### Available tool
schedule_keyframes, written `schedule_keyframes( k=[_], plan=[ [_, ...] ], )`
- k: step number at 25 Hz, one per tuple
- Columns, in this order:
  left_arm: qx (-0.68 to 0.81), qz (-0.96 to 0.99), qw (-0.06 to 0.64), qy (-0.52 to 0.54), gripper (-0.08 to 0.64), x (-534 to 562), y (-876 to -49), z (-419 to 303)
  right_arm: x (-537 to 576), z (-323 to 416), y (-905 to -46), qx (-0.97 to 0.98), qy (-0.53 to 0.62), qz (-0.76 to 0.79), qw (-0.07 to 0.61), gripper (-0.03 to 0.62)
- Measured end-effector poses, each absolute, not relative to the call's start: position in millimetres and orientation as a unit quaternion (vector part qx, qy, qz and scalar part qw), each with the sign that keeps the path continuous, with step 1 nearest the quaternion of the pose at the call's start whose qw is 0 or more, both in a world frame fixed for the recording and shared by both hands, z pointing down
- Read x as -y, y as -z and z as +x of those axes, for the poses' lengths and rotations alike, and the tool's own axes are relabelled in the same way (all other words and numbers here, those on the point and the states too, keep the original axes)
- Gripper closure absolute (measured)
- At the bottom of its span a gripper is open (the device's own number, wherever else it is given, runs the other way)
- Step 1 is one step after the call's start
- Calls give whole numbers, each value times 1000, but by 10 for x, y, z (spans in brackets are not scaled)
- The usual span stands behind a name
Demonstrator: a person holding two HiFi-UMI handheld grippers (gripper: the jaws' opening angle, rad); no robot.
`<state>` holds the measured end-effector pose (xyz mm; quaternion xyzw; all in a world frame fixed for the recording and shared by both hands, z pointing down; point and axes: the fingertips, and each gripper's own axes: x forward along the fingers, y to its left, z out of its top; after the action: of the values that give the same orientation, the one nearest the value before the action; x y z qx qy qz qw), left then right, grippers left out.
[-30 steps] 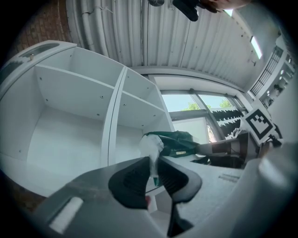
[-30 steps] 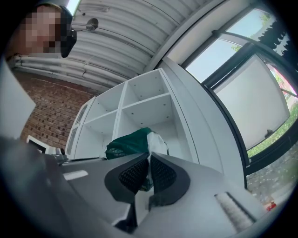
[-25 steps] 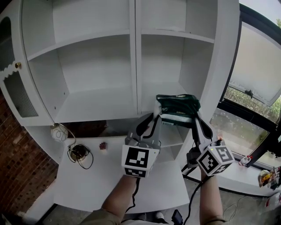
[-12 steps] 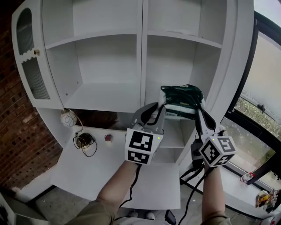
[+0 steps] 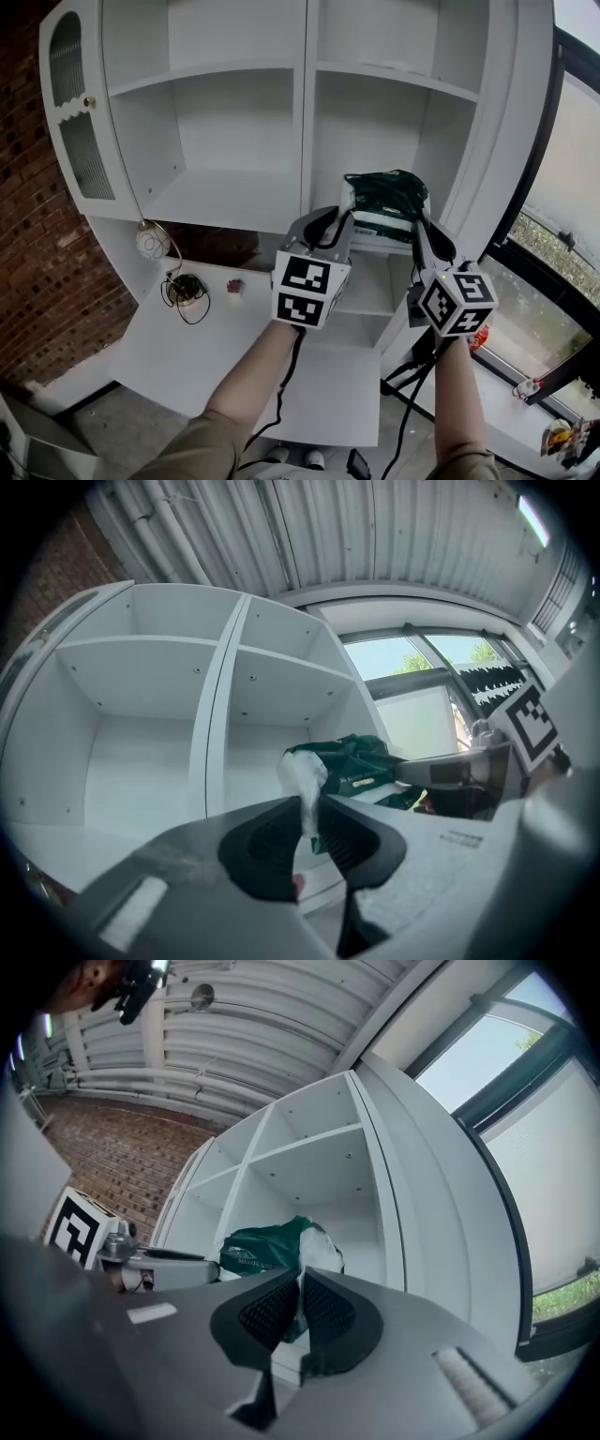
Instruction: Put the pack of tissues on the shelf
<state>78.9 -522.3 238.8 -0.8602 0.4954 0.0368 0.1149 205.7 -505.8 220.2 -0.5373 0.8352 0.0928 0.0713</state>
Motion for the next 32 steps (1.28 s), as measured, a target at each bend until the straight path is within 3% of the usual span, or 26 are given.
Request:
schedule_keyframes(
  k=[32],
  plan=[
    [-550,-825,113,61,491,5752,-2612,918,5709,2059,-2484,-791,-82,-604,-51,588]
  ],
)
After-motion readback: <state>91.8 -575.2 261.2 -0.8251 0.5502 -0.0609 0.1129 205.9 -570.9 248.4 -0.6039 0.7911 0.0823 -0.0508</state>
